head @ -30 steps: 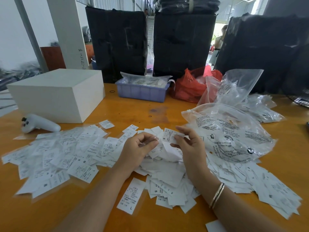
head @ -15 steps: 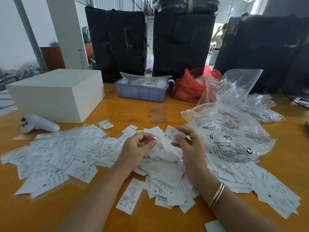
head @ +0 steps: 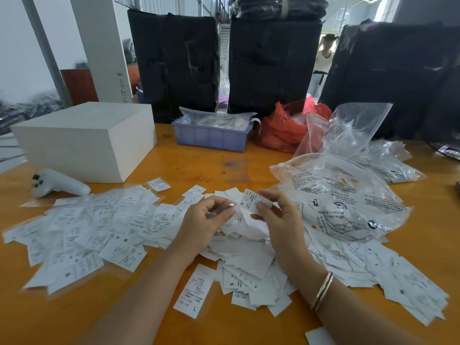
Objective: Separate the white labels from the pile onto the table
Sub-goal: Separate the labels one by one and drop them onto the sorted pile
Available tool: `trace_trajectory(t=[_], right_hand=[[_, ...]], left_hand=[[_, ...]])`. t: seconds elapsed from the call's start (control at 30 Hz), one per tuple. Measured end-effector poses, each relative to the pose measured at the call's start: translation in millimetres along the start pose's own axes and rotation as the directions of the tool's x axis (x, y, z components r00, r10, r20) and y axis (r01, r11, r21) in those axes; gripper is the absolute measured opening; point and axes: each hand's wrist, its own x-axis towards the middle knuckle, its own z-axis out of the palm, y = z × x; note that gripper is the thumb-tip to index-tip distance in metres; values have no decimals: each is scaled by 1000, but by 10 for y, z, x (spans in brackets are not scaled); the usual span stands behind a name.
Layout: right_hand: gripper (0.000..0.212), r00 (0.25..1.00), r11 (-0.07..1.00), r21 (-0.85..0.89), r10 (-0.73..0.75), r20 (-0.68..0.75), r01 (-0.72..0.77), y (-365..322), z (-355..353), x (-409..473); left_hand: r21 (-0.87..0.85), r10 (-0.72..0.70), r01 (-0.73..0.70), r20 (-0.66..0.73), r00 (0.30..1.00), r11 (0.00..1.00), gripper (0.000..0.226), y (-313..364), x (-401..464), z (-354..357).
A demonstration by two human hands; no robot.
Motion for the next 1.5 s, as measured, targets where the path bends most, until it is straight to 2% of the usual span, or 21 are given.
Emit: trace_trajectory(t=[0.1, 0.3, 0.5, 0.77, 0.9, 1.03, 1.17, 1.27, 1.5], right_hand=[[25, 996, 1000, -29, -3, 93, 6, 14, 16, -22], [31, 991, 997, -78, -17, 131, 27, 11, 4, -21], [35, 983, 961, -263, -38, 181, 85, 29, 8, -26], [35, 979, 939, -319, -65, 192, 125, 55, -5, -14], [31, 983, 971, -218, -64, 174, 102, 25, -12, -4], [30, 978, 993, -117, 58, 203, -34, 15, -7, 11], [17, 987, 986, 83, 137, 86, -144, -18, -35, 19], [13, 990, 966, 217, 139, 8, -137, -58, -63, 31], [18, 1000, 996, 89, 19, 2, -19, -107, 34, -5]], left_hand=[[18, 21, -21, -11, 1000, 1000, 10, 3, 2, 1], [3, 5, -5, -25, 1000, 1000, 10, 0, -5, -8], [20, -1, 2, -19, 1000, 1000, 5, 17, -5, -13], [-9, -18, 18, -14, 1000, 1000, 8, 63, -22, 0], [-11, -27, 28, 5, 1000, 1000, 13, 65, -27, -3], [-8, -21, 20, -33, 999, 1000, 17, 71, -28, -11], [8, 19, -19, -41, 999, 1000, 20, 73, -38, -24], [11, 29, -29, -21, 999, 1000, 19, 68, -38, -21], [7, 6, -6, -18, 1000, 1000, 18, 68, -23, -11]])
